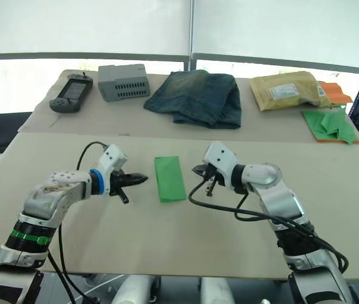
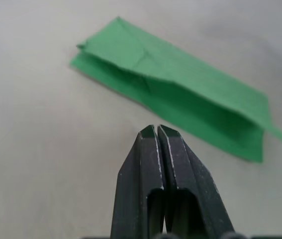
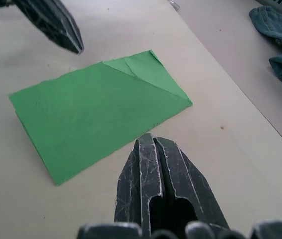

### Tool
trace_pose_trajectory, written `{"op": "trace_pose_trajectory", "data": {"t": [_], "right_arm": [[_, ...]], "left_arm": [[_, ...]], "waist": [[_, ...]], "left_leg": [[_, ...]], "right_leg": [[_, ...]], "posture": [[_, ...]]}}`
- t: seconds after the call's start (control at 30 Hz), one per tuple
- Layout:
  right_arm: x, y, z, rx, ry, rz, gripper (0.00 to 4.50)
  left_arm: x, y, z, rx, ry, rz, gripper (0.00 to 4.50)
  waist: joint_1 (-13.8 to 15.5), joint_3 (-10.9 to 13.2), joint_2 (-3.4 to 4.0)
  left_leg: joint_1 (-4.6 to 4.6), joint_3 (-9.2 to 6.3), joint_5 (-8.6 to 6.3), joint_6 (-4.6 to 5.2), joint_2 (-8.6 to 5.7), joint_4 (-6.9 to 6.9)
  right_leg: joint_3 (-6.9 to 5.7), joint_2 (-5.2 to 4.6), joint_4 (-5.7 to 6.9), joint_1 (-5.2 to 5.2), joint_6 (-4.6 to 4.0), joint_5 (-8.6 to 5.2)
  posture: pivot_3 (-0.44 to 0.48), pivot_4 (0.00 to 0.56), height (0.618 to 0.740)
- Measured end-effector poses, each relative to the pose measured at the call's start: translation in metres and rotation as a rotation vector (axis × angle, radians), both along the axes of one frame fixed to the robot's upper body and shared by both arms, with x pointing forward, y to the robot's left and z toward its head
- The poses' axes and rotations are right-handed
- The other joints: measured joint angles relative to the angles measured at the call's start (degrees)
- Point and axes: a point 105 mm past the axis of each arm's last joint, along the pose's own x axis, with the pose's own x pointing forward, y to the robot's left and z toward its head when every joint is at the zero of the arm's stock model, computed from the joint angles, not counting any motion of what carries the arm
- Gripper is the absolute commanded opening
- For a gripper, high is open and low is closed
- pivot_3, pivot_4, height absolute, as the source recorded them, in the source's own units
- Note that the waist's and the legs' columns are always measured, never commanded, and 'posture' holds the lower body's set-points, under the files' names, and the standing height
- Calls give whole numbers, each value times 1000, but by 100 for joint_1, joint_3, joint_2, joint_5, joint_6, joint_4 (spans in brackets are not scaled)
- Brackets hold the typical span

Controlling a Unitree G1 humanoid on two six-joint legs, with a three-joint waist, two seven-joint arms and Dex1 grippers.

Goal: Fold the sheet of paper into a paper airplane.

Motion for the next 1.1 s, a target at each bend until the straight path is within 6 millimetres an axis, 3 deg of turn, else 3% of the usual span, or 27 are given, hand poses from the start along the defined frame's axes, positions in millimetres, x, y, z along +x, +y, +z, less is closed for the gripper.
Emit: {"op": "trace_pose_trajectory", "data": {"t": [0.23,0.4,0.7,0.93,1.1], "right_arm": [[-1,-4,4,-16,-7,-15,0],[-1,-15,1,-23,-3,-60,0],[-7,-21,4,-49,-19,-88,0],[-7,-41,27,-77,-85,-185,0],[-10,-42,38,-63,-104,-203,0]], "left_arm": [[7,-42,-4,-63,-5,-96,57],[10,-48,-4,-87,-1,-107,57],[16,-83,-8,-143,-19,-150,57],[10,-118,-16,-169,-7,-221,57],[10,-130,-22,-179,0,-235,57]], "waist": [[36,2,-3],[74,2,-3],[154,3,-5],[154,3,-4],[171,3,-4]], "left_leg": [[-4,0,0,0,-3,1],[-4,-2,0,1,-4,3],[-17,-3,1,1,-11,20],[-38,-13,0,2,-15,49],[-40,-17,0,2,-17,57]], "right_leg": [[-1,-1,0,-1,2,1],[-2,-1,2,-1,6,-1],[-3,-5,0,0,12,2],[-6,-6,1,-3,19,5],[-6,-5,1,0,24,5]], "posture": [[0,150,728],[0,150,728],[0,150,728],[0,150,728],[0,150,728]]}}
